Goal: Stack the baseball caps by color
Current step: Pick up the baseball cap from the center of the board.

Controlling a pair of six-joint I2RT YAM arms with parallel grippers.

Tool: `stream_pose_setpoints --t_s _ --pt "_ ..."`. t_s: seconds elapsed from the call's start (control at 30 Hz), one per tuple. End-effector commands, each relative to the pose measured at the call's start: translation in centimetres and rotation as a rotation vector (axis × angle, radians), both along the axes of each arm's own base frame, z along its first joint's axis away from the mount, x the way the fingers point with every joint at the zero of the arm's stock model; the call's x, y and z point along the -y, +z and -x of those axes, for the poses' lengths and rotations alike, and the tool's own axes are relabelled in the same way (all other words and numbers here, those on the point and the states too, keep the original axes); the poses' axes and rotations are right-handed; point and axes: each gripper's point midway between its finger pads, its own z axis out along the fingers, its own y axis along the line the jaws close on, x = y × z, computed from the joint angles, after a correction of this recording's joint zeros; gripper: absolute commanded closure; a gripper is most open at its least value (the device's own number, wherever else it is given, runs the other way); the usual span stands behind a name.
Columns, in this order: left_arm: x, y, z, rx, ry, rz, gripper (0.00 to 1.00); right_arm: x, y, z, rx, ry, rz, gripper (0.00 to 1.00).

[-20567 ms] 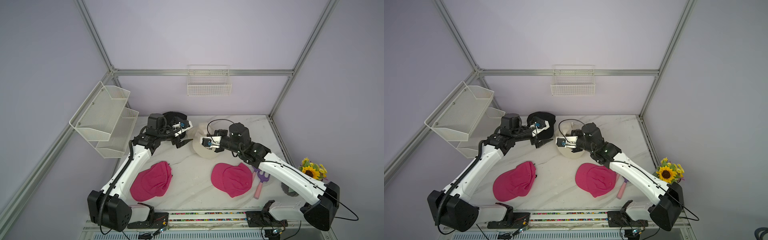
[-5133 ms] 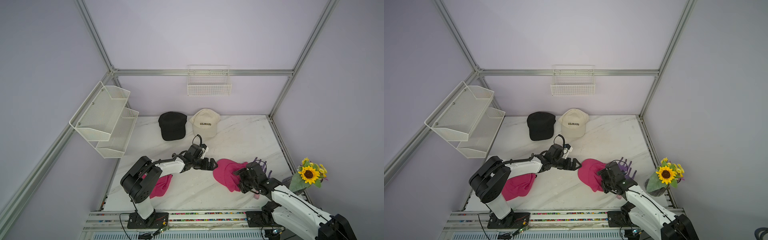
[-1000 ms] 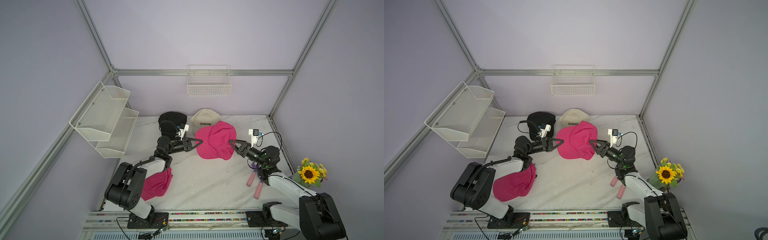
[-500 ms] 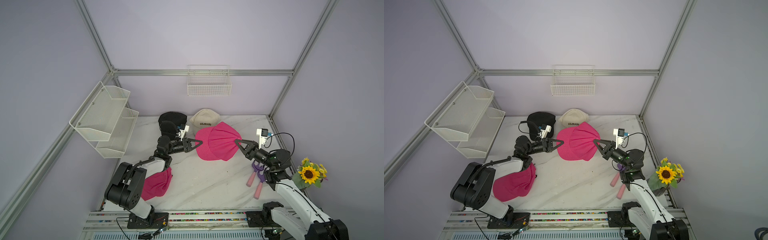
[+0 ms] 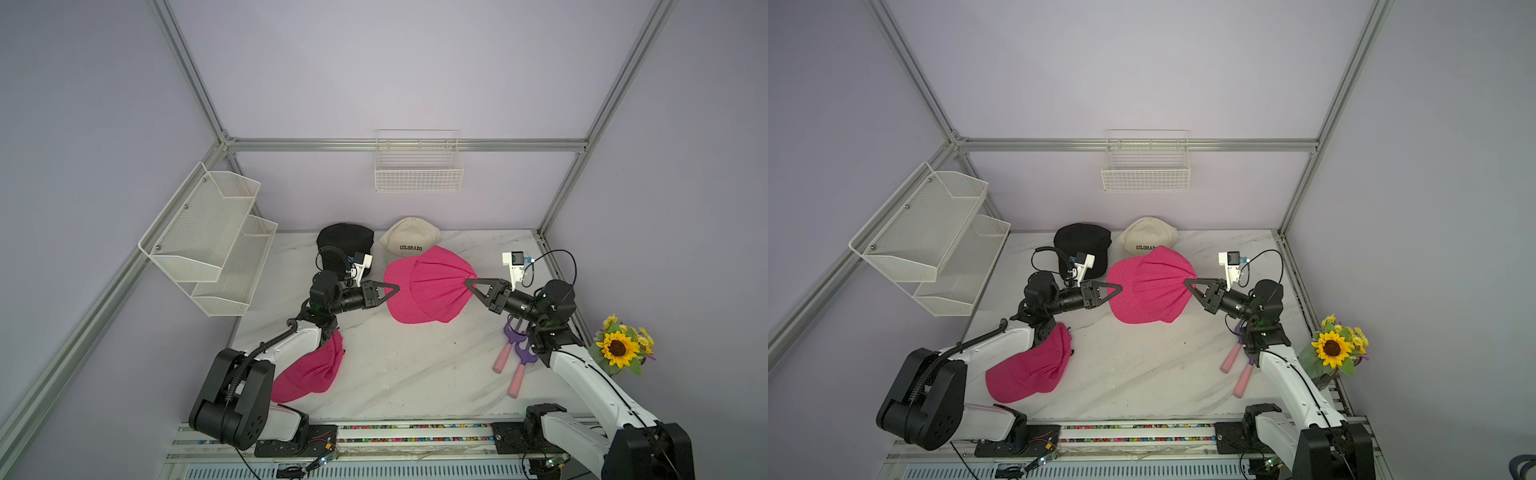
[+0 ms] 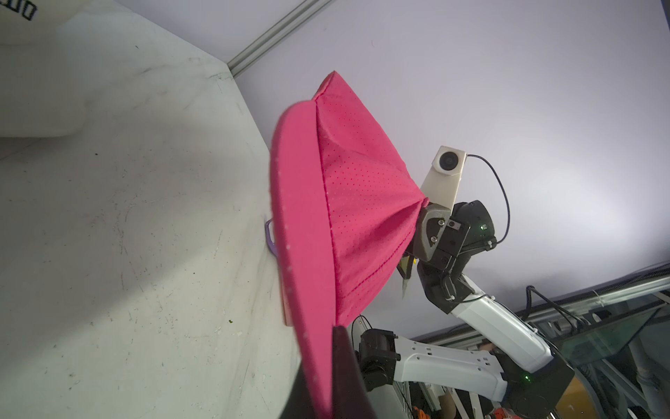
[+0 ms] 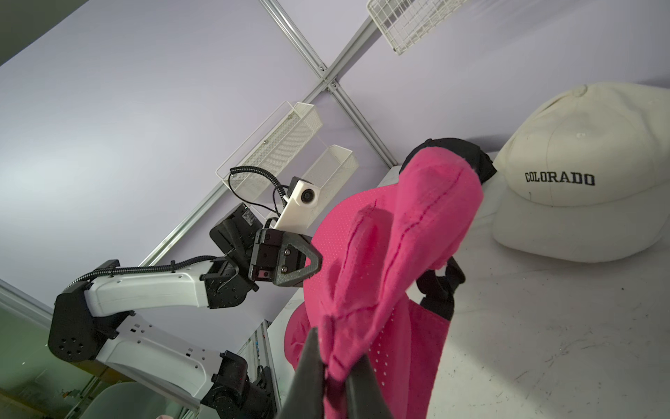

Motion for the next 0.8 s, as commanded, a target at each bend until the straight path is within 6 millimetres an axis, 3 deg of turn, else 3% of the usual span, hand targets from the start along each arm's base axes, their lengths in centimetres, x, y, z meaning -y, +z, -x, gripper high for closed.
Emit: stream_pose_setpoints --t_s 0.0,0.07,0.13,0.17,0.23,0.37,0.5,0.67,0.77 --pt "-4.4 -5.9 -3.5 -0.18 0.276 -0.07 0.89 0.9 4.1 -3.3 0.138 -0.185 0.036 1.0" --pt "-4.7 -6.5 -3.5 -0.205 0.298 -0.066 0.76 -0.4 3.5 -4.9 0.126 -0.214 0.093 1.0" --pt "-5.4 -7.2 -3.5 -0.215 0.344 -0.083 0.46 -1.6 2.7 -6.7 0.114 -0.242 0.172 1.0" --pt "-5.8 -7.2 -3.5 -0.213 0.374 -0.094 0.36 -2.0 2.0 -7.6 0.102 -0.239 0.206 1.0" --pt "-7.0 -6.3 -3.7 -0.168 0.442 -0.125 0.24 -2.7 1.3 -9.2 0.112 -0.23 0.276 1.0" --pt "-9.1 -4.3 -3.6 -0.082 0.549 -0.22 0.14 -3.4 -0.1 -10.8 0.167 -0.207 0.444 1.0" --pt "-12.1 -2.8 -2.8 0.003 0.691 -0.337 0.0 -3.0 0.8 -10.9 0.328 -0.229 0.568 1.0" --pt "-15.7 -3.1 -2.0 0.016 0.837 -0.506 0.0 -2.9 3.4 -8.8 0.503 -0.234 0.616 1.0" --pt "-17.5 -3.1 -1.5 0.017 0.912 -0.557 0.0 -3.9 3.6 -7.1 0.586 -0.164 0.671 1.0"
